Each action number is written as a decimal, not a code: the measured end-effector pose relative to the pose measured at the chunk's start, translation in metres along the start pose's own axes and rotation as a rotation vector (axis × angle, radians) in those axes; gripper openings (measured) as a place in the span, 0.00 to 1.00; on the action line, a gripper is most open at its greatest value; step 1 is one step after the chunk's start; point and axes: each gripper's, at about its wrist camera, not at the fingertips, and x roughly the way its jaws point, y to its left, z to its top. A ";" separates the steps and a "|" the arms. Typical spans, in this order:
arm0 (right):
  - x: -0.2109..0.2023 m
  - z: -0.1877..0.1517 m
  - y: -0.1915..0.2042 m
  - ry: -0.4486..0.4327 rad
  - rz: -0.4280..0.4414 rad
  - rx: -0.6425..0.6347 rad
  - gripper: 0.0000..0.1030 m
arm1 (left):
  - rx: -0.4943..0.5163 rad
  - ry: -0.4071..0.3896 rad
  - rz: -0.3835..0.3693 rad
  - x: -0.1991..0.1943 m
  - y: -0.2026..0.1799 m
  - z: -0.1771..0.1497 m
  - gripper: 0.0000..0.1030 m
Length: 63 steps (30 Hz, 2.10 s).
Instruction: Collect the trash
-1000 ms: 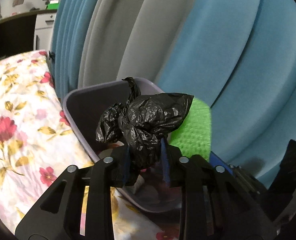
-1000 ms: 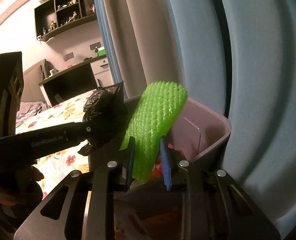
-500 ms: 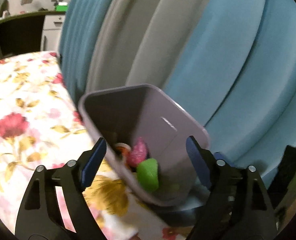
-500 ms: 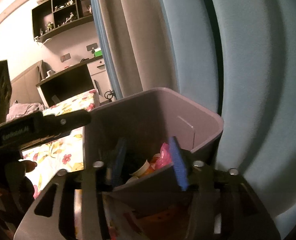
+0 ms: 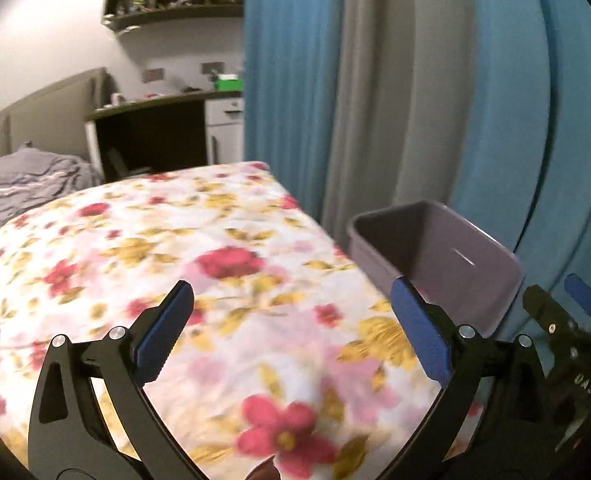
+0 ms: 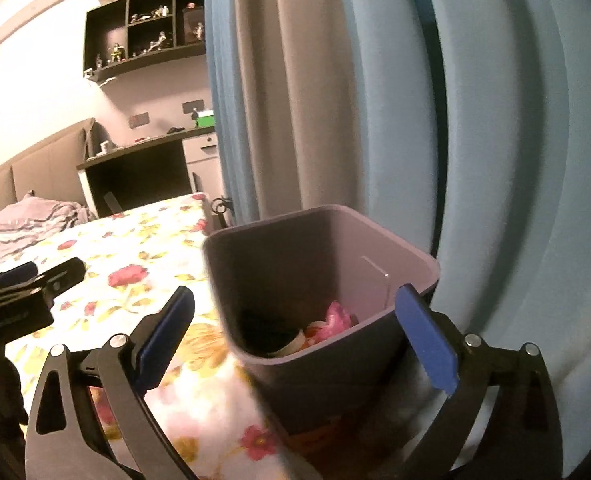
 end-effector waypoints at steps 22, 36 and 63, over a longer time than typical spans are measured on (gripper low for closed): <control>-0.092 -0.024 0.097 -0.089 0.054 -0.074 0.94 | -0.119 -0.044 0.190 -0.125 0.104 -0.060 0.94; -0.129 -0.030 0.119 -0.125 0.077 -0.105 0.94 | -0.152 -0.084 0.202 -0.166 0.118 -0.076 0.94; -0.132 -0.029 0.120 -0.134 0.081 -0.099 0.94 | -0.148 -0.086 0.190 -0.168 0.112 -0.076 0.94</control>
